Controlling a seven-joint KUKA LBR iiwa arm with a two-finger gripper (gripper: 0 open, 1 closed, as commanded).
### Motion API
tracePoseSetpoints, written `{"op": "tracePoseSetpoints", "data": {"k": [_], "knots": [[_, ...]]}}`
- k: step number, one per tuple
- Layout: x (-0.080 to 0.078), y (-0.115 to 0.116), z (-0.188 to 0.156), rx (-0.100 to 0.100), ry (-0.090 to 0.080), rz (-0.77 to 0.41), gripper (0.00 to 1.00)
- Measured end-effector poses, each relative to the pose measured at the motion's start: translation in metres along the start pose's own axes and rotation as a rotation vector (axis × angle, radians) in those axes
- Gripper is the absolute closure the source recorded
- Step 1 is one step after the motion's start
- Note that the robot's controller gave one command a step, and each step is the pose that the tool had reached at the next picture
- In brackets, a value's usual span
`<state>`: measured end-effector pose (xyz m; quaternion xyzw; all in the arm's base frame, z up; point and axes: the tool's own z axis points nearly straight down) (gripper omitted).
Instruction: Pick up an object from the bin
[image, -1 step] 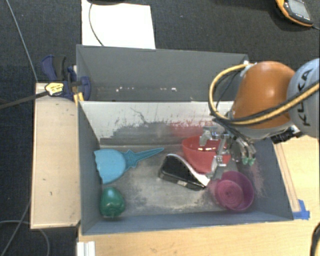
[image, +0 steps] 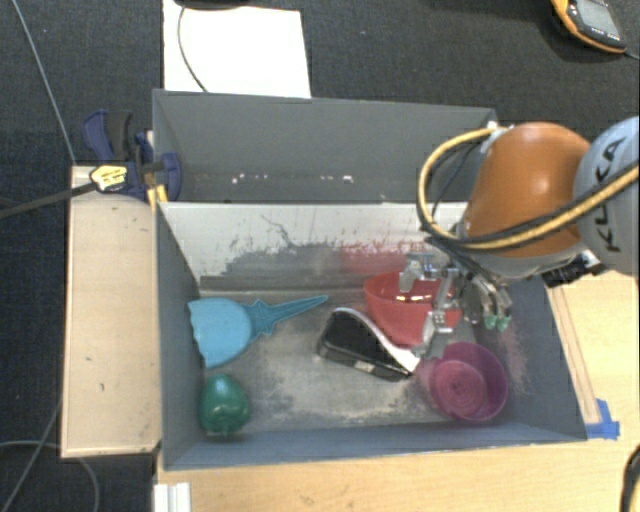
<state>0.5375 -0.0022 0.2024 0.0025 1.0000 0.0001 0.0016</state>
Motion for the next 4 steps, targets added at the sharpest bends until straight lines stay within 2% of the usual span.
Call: {"op": "tracePoseSetpoints", "data": {"k": [1, 2, 3, 4], "knots": [[0.002, -0.022, 0.07, 0.0, 0.004, 0.054, 0.0], [0.031, -0.006, 0.049, -0.001, -0.006, 0.063, 0.0], [0.021, -0.007, 0.098, -0.001, 0.001, 0.095, 0.0], [0.033, -0.01, 0.108, -0.002, -0.009, 0.114, 0.0]]}}
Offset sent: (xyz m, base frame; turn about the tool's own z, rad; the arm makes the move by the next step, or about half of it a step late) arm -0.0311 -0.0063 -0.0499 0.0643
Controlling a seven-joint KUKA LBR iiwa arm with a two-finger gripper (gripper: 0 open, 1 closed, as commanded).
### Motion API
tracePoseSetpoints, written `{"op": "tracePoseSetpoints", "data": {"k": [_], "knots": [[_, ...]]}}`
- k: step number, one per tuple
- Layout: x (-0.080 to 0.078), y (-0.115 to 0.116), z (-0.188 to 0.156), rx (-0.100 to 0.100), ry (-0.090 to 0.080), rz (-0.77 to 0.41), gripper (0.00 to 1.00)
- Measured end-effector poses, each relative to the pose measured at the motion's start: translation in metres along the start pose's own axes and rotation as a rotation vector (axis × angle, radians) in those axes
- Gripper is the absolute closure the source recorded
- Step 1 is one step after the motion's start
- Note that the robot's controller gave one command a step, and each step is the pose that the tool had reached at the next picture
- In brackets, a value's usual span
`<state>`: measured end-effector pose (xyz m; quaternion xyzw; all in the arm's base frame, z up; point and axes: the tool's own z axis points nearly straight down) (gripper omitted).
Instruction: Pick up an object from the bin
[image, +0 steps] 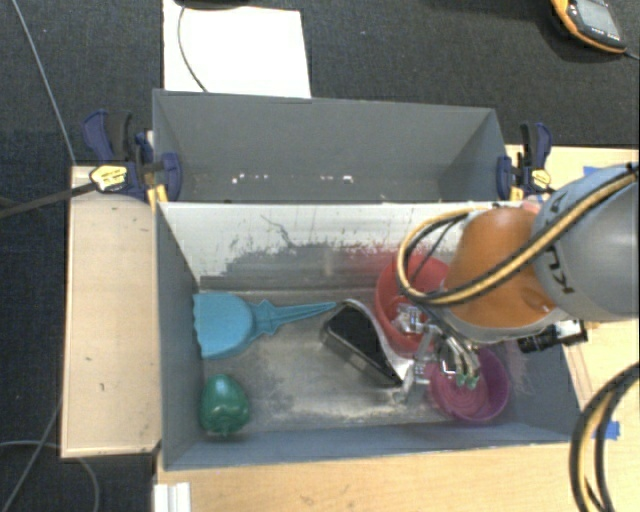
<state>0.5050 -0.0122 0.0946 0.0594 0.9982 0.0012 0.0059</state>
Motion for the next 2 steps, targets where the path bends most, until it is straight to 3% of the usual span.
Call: {"op": "tracePoseSetpoints", "data": {"k": [1, 2], "knots": [[-0.004, -0.006, -0.004, -0.001, -0.001, 0.001, 0.0], [-0.007, 0.05, -0.056, -0.004, -0.009, -0.16, 0.0]]}}
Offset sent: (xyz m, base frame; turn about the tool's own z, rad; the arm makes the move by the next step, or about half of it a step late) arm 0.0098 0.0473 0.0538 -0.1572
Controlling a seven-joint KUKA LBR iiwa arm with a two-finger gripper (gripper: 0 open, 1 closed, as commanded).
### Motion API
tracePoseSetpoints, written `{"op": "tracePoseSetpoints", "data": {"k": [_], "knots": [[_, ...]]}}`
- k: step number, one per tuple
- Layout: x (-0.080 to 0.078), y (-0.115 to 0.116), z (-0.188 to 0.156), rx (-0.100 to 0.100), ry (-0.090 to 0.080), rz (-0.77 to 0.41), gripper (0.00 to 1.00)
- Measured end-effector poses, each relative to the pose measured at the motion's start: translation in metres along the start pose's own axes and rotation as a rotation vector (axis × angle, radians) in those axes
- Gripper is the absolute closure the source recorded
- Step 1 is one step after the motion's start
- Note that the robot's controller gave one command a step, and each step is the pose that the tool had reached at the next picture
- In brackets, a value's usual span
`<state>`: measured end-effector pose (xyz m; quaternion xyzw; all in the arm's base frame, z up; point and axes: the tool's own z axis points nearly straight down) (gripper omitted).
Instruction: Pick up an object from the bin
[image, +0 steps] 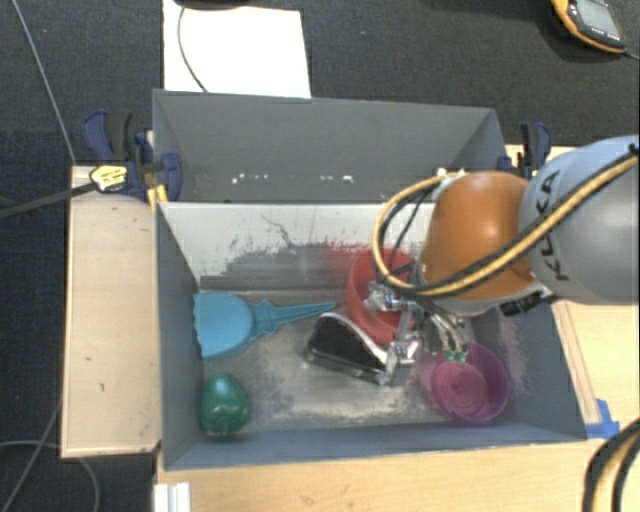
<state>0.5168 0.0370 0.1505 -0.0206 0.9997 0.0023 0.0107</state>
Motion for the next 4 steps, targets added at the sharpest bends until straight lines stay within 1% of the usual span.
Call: {"op": "tracePoseSetpoints", "data": {"k": [1, 2, 3, 4], "knots": [[0.012, -0.063, 0.072, 0.006, 0.005, 0.164, 0.0], [0.006, 0.005, 0.026, 0.001, -0.006, 0.05, 0.0], [0.017, -0.072, 0.077, 0.011, 0.016, 0.205, 0.0], [0.003, -0.009, 0.03, -0.004, -0.005, 0.099, 0.0]]}}
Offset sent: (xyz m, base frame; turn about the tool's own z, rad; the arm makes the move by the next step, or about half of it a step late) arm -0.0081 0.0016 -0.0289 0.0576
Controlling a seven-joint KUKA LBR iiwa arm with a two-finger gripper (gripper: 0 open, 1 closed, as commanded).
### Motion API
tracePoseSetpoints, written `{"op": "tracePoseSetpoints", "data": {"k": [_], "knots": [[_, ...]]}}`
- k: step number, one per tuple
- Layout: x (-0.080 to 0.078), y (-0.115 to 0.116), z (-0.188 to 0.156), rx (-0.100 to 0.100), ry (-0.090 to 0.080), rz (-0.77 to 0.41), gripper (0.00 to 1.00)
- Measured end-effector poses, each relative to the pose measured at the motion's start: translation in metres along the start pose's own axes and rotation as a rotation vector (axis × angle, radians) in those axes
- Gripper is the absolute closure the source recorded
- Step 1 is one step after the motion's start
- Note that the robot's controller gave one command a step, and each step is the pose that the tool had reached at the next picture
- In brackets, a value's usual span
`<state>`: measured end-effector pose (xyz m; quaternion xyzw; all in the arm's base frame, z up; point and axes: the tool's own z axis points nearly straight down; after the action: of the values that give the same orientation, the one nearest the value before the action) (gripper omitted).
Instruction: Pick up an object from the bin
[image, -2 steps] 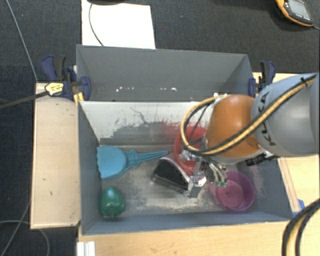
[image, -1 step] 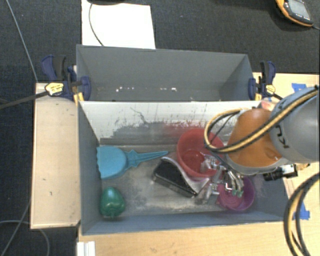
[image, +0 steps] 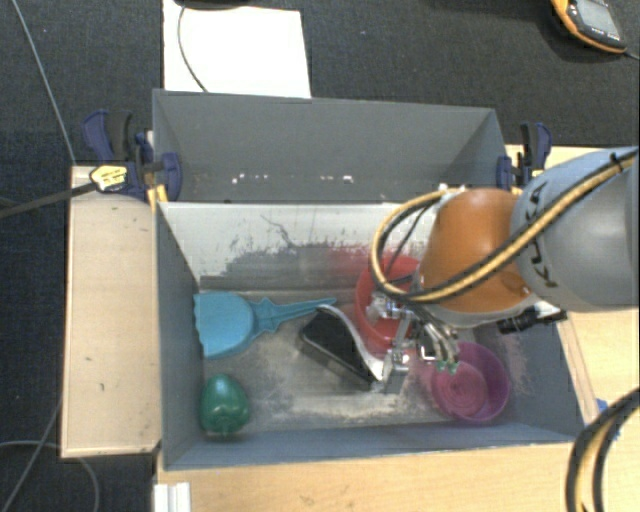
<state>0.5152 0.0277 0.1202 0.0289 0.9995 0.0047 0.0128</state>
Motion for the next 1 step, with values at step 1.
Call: {"op": "tracePoseSetpoints", "data": {"k": [1], "knots": [[0.0044, -0.083, 0.0509, 0.02, 0.023, 0.128, 0.0]]}}
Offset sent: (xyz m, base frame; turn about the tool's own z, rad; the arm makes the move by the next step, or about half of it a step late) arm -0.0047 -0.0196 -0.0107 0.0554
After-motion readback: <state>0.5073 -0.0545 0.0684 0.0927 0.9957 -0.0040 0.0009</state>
